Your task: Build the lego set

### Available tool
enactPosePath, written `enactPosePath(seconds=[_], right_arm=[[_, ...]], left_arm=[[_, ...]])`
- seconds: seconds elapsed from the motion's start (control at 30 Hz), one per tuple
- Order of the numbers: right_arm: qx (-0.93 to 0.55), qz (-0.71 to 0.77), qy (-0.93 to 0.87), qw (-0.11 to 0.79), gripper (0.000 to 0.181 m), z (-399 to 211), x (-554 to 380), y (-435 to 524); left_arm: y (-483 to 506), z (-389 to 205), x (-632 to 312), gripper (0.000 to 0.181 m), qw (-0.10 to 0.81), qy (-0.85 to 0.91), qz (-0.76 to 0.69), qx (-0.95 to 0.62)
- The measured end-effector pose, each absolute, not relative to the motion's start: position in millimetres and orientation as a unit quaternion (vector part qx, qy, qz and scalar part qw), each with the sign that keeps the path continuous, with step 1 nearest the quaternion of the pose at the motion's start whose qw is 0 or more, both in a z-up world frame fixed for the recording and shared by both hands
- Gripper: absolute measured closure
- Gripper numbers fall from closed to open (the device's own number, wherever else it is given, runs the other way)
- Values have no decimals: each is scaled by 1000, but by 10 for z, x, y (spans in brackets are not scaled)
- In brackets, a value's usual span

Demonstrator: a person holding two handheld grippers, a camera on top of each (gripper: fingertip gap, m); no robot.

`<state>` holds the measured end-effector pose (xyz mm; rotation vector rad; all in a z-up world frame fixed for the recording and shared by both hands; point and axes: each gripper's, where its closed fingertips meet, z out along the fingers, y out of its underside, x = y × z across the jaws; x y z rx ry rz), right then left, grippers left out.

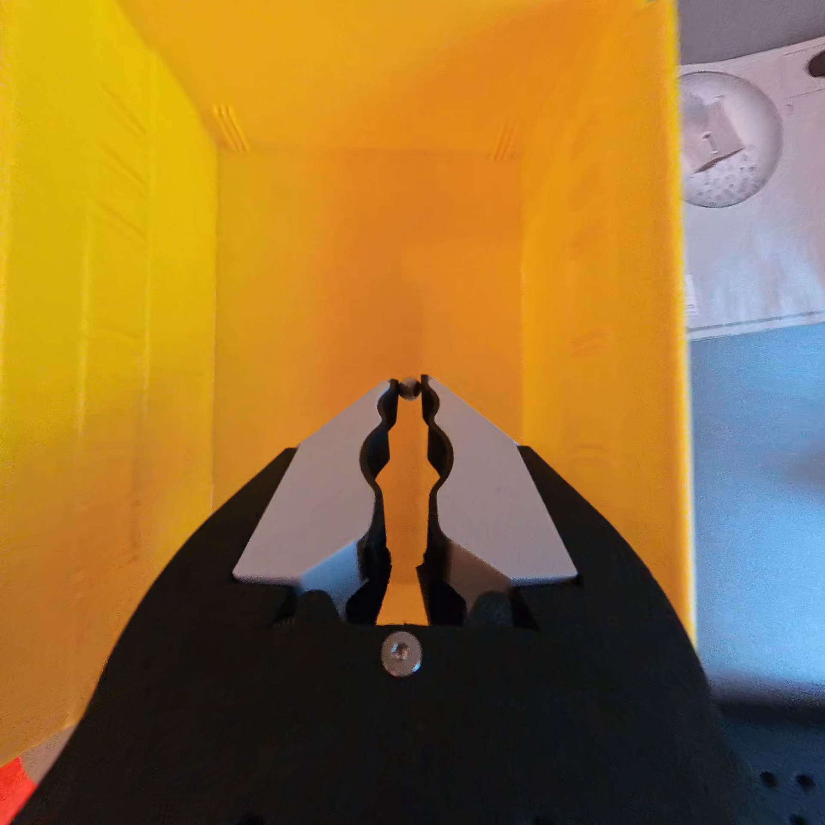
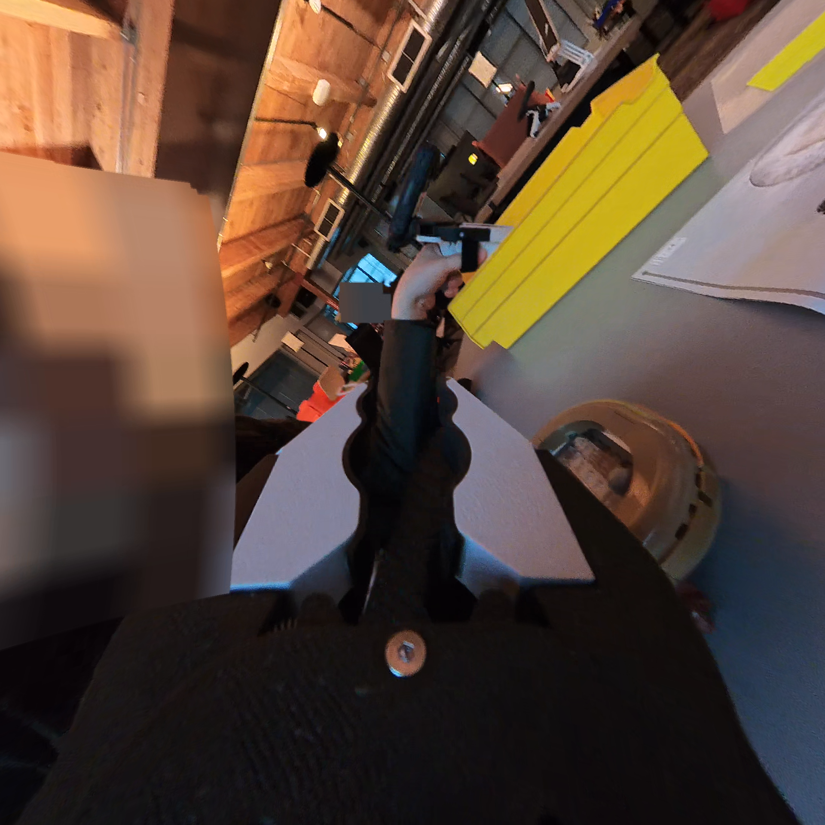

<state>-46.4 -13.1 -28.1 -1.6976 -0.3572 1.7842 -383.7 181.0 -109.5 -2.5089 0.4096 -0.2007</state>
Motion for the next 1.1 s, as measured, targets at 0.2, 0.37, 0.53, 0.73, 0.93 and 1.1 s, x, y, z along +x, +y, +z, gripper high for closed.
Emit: enactPosePath(seconds=[0.2, 0.37, 0.53, 0.73, 0.93, 1.1], right_arm=[[-655, 659, -132, 346, 160, -304, -387, -40], [-734, 504, -158, 428, 158, -555, -144, 193], [-794, 257, -309, 456, 158, -855, -4, 200], [-824, 172, -354, 408, 163, -1072, -44, 115], [-839, 187, -324, 395, 176, -976, -68, 17], [-854, 201, -329, 350, 172, -1119, -123, -77]], left_arm=[[2039, -751, -3897, 148, 399, 96, -100, -907], [1748, 389, -2935, 143, 606, 167, -231, -742], [598, 280, -1153, 120, 538, 416, -403, -612], [53, -840, -389, 88, 382, 564, -398, -614], [-106, -1059, -288, 76, 291, 572, -454, -618], [-228, -1101, -392, 78, 266, 593, -442, -618]])
